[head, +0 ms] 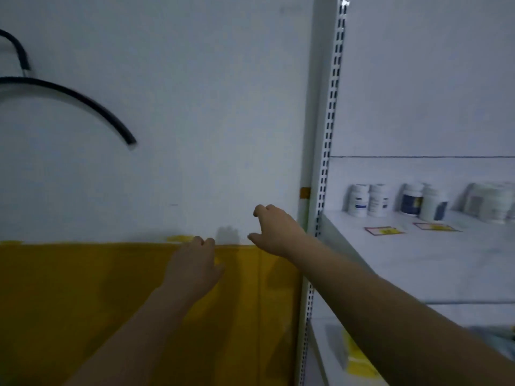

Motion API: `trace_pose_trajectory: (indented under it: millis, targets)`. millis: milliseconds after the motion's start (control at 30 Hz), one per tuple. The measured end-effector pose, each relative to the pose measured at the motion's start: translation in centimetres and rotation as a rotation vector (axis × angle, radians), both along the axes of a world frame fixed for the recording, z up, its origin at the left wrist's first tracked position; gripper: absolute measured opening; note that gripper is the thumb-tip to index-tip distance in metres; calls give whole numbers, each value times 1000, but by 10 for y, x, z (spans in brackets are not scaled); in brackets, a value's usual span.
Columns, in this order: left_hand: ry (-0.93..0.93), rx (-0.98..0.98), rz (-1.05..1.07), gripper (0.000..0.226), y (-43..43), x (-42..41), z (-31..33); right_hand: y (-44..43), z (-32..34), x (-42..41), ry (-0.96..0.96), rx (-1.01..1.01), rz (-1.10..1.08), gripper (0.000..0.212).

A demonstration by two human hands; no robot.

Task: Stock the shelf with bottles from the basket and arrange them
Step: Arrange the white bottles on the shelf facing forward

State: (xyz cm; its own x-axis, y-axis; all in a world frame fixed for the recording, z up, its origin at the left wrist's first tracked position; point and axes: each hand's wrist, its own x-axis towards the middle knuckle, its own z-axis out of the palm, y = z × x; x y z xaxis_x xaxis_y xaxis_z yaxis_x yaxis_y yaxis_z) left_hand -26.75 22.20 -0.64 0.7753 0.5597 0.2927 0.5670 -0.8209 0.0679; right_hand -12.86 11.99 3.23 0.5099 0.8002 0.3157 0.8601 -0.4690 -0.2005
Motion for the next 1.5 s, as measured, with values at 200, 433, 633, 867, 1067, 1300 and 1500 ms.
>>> trace_pose_trajectory:
  millis: [200, 433, 633, 867, 1067, 1300, 1500]
  targets:
    - [-47, 35, -167, 48, -98, 39, 40, -119, 41, 16, -47, 27, -145, 47]
    - [-147, 10, -291, 40, -236, 106, 69, -274, 61, 60, -59, 80, -299, 43]
    - [-164, -23, -404, 47, -367, 166, 69, -398, 61, 115, -53, 48, -416, 40]
    - [-138, -5, -363, 44, -398, 200, 68, -423, 62, 159, -21, 45, -407, 48]
    - [-81, -25, -217, 46, -340, 211, 56, -375, 56, 183, 17, 97, -317, 39]
    - [-4, 22, -95, 46, -281, 227, 34, -312, 46, 215, 35, 103, -232, 42]
    - [-13, -43, -37, 62, -246, 259, 18, -259, 41, 249, 38, 61, -155, 39]
